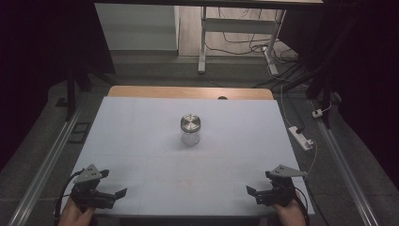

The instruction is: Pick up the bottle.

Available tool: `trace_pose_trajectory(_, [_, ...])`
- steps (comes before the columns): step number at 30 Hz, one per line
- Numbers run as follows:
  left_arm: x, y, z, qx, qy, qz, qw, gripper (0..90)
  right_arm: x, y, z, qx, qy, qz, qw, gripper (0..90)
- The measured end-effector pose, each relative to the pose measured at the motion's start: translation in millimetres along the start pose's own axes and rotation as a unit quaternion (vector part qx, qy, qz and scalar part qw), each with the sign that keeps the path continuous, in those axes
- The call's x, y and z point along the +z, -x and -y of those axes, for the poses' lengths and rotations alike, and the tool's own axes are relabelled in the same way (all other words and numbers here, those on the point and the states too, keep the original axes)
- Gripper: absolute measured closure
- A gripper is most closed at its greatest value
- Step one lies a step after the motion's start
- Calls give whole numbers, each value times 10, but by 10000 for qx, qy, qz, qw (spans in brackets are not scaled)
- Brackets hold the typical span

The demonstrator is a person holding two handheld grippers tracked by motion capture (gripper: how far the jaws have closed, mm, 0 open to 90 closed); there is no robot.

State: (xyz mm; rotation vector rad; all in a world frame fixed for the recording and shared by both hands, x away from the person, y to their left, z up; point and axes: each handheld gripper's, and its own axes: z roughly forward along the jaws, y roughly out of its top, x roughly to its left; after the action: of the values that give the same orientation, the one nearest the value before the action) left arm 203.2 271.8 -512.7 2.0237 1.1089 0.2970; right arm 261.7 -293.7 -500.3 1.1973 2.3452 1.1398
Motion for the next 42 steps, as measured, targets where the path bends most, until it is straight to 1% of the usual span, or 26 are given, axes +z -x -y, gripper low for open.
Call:
trace_pose_trajectory(1, [27, -3, -20, 46, -14, 36, 10000, 0, 0, 0, 0, -1, -2, 4, 10000, 6])
trace_pose_trajectory(3, [44, -5, -37, 66, -6, 58, 10000, 0, -1, 0, 0, 2, 3, 5, 10000, 6])
trace_pose_trajectory(6, [83, -12, -78, 127, 14, 163, 9998, 0, -2, 1, 0, 5, 7, 7, 10000, 6])
trace_pose_trajectory(9, [100, -25, -104, 177, 6, 157, 9997, 0, -5, 5, 1, 13, 27, 15, 10000, 6])
trace_pose_trajectory(13, [114, -64, -126, 117, 83, 213, 9997, 0, -4, 7, 1, 32, 26, 12, 10000, 6])
trace_pose_trajectory(17, [165, -83, -162, 127, 167, 282, 9994, 0, -5, 8, 1, 40, 30, 12, 10000, 6])
trace_pose_trajectory(20, [216, -80, -195, 222, 176, 294, 9992, 0, -4, 10, 1, 55, 27, 10, 10000, 6])
trace_pose_trajectory(22, [263, -82, -227, 287, 196, 424, 9985, 0, -3, 11, 1, 55, 27, 11, 10000, 6])
trace_pose_trajectory(23, [285, -85, -242, 324, 207, 454, 9982, 0, -2, 11, 1, 54, 31, 6, 10000, 6])
trace_pose_trajectory(25, [326, -86, -275, 389, 214, 437, 9981, 0, -1, 10, 1, 50, 27, 5, 10000, 6])
trace_pose_trajectory(26, [347, -89, -293, 401, 227, 464, 9979, 0, 0, 10, 1, 44, 26, 9, 10000, 6])
trace_pose_trajectory(30, [409, -104, -362, 408, 289, 506, 9975, 0, 0, 7, 0, 32, 8, 13, 10000, 6])
trace_pose_trajectory(34, [476, -123, -444, 365, 387, 597, 9968, 4, 1, 8, 0, 25, 6, 9, 10000, 6])
trace_pose_trajectory(36, [511, -128, -489, 289, 370, 690, 9965, 6, 2, 6, 0, 17, -1, 12, 10000, 6])
trace_pose_trajectory(38, [540, -126, -524, 260, 354, 750, 9962, 7, 4, 4, 0, 13, 1, 11, 10000, 6])
trace_pose_trajectory(39, [563, -123, -550, 261, 305, 792, 9961, 9, 3, 3, 0, 9, -9, 14, 10000, 6])
trace_pose_trajectory(42, [618, -106, -598, 310, 229, 809, 9960, 9, 3, 4, 0, 7, -9, 8, 10000, 7])
